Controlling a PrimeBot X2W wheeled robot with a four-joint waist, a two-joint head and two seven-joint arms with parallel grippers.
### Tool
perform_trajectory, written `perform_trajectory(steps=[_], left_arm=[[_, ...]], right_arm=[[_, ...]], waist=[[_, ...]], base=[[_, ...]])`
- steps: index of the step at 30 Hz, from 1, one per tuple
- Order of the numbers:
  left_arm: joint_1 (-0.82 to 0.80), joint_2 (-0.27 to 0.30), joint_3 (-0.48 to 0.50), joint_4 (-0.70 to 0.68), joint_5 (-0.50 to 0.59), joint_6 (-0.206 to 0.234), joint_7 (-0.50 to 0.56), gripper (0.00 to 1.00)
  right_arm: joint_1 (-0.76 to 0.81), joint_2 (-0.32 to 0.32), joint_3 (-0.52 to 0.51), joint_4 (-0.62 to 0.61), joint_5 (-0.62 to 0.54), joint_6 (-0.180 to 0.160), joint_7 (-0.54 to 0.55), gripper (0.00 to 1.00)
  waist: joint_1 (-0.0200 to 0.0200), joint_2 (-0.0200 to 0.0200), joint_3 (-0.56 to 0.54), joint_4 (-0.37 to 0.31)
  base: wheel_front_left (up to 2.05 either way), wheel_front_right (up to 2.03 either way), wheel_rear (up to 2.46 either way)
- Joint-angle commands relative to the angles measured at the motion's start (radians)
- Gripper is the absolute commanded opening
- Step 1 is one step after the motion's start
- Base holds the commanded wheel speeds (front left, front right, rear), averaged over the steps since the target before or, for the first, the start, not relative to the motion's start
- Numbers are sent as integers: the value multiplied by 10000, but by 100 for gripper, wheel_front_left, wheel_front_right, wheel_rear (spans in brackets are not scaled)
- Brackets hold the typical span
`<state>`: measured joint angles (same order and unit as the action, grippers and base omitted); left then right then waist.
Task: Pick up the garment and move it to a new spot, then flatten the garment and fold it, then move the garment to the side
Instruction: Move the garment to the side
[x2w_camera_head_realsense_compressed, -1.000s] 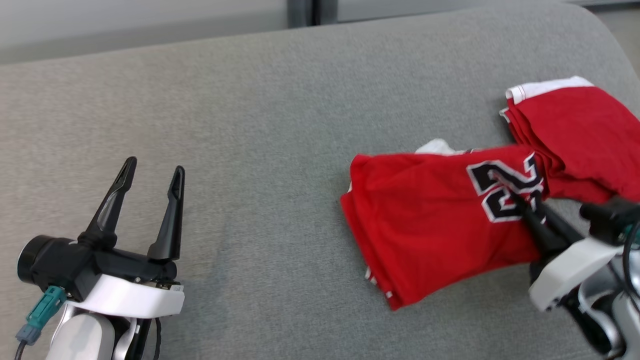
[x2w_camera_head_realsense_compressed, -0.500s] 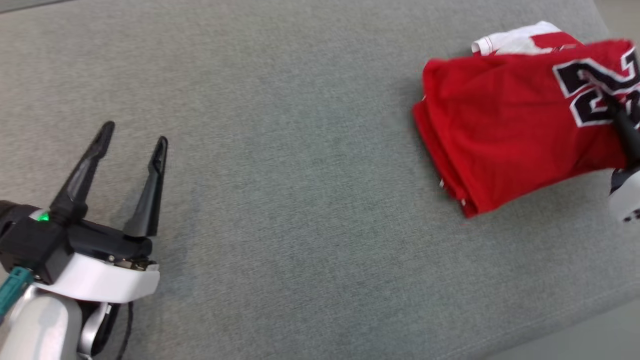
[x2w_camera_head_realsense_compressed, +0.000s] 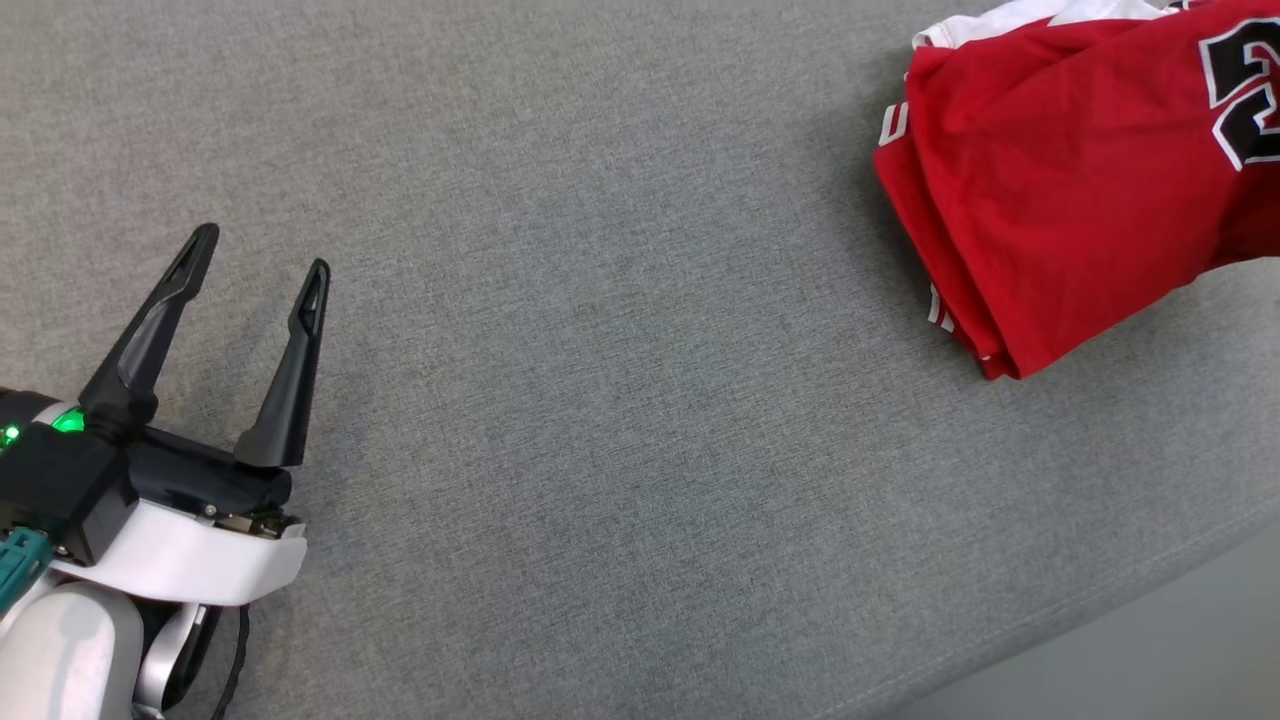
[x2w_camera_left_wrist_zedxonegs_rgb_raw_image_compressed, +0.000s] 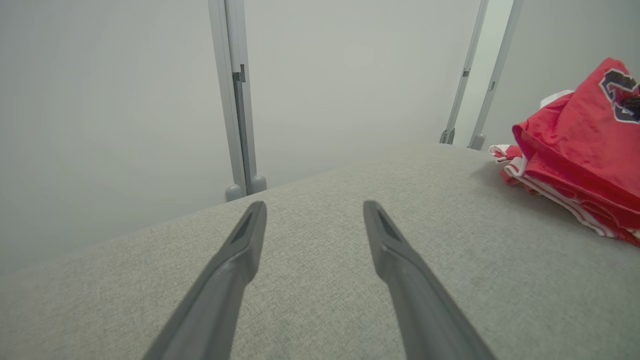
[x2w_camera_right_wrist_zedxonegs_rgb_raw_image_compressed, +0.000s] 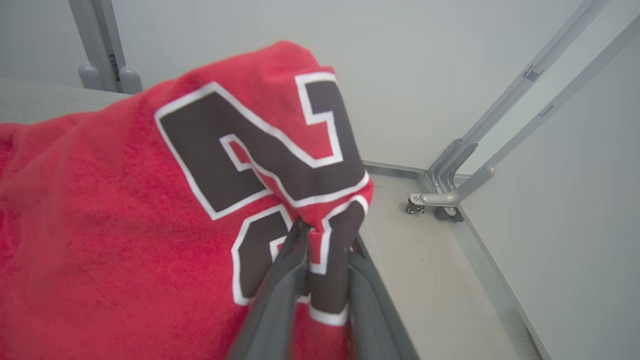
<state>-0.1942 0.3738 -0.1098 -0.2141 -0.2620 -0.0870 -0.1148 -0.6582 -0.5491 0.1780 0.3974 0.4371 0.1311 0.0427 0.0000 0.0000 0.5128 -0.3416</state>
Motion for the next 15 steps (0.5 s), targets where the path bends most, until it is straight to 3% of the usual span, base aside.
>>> perform_trajectory(steps=[1,3,4,15], left_arm=[[-268,98,23,-49,37,-5,20,100],[-301,143,17,-96,28,-17,43,100],[-291,144,17,-103,18,-13,54,100],[-265,51,-85,138,-97,92,-143,100]], right_arm=[[-156,7,-46,153,106,-2,-124,41],[-255,94,-95,503,135,-2,-252,88],[-286,170,-171,658,205,-2,-349,100],[511,1092,-1297,1326,460,-2,-2006,100]], waist=[[0,0,112,20],[0,0,231,49],[0,0,283,62],[0,0,145,183]], base=[[0,0,0],[0,0,0],[0,0,0],[0,0,0]])
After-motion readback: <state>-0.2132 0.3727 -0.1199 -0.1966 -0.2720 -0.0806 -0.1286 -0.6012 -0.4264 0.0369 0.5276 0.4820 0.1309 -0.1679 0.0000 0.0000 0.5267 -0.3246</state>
